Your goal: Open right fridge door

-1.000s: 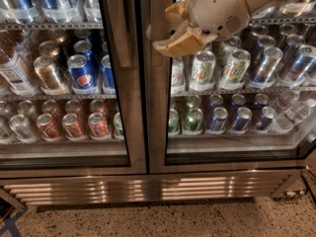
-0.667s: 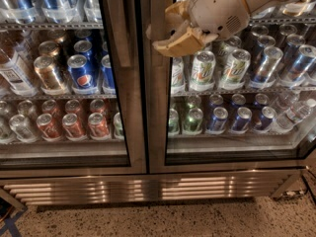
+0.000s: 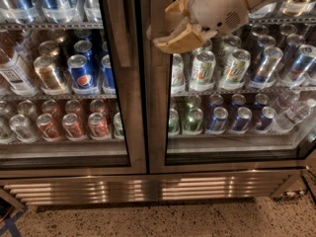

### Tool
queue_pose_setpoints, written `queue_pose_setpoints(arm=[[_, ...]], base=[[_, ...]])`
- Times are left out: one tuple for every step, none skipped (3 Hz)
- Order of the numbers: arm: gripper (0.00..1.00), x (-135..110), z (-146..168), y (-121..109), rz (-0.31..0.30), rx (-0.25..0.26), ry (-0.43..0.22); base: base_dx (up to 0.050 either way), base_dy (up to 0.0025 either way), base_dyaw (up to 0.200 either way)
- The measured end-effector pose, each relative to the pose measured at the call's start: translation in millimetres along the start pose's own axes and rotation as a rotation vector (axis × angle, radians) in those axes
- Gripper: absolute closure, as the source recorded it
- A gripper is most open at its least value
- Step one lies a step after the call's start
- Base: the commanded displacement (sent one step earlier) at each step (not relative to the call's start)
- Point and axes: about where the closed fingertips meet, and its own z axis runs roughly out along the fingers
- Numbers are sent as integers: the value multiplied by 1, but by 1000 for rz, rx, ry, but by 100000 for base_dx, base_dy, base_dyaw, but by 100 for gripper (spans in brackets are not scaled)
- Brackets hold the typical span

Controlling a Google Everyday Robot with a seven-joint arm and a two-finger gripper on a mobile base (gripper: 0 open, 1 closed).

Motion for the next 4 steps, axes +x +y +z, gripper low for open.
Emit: queue_pose_setpoints(arm=[[100,0,0,0,0,0,0],[100,0,0,-1,1,20,11],[100,0,2,-3,2,32,18],[100,0,2,-3,2,32,18]], base=[[0,0,0],[0,0,0],[0,0,0],[0,0,0]])
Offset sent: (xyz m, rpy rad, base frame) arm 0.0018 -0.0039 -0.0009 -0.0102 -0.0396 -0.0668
